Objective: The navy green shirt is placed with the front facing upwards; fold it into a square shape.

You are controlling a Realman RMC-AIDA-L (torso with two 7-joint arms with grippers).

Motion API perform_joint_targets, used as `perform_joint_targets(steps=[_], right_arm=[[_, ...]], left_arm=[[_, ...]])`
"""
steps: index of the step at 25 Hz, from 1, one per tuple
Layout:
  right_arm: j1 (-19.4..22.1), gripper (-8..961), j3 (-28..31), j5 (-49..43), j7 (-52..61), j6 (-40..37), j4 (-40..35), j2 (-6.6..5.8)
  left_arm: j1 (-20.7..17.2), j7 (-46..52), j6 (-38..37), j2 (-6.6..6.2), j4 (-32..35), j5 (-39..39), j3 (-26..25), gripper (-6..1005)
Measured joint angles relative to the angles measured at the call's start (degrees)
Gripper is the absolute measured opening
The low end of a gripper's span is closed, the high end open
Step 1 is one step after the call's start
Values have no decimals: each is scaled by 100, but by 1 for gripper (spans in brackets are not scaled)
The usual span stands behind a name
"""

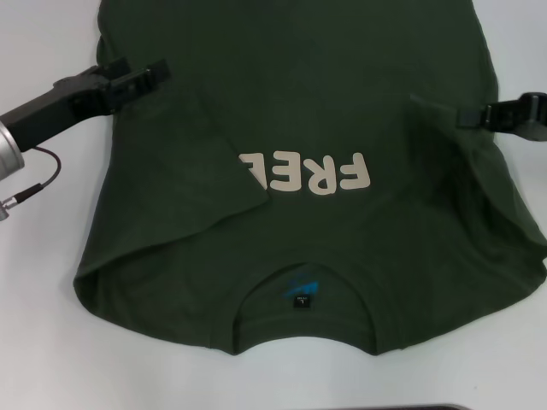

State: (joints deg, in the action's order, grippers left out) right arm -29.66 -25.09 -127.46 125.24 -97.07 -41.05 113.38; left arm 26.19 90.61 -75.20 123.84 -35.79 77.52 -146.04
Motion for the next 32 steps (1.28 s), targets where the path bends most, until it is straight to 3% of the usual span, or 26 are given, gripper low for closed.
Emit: perform_joint_targets(steps=[21,32], right_arm=[[-441,13,-505,-4,-95,786,157,372],[-504,13,-680,-3,-125,1124,397,395]], left_arm=[[0,-66,15,0,75,0,7,906],[0,-71,19,0,72,0,15,906]])
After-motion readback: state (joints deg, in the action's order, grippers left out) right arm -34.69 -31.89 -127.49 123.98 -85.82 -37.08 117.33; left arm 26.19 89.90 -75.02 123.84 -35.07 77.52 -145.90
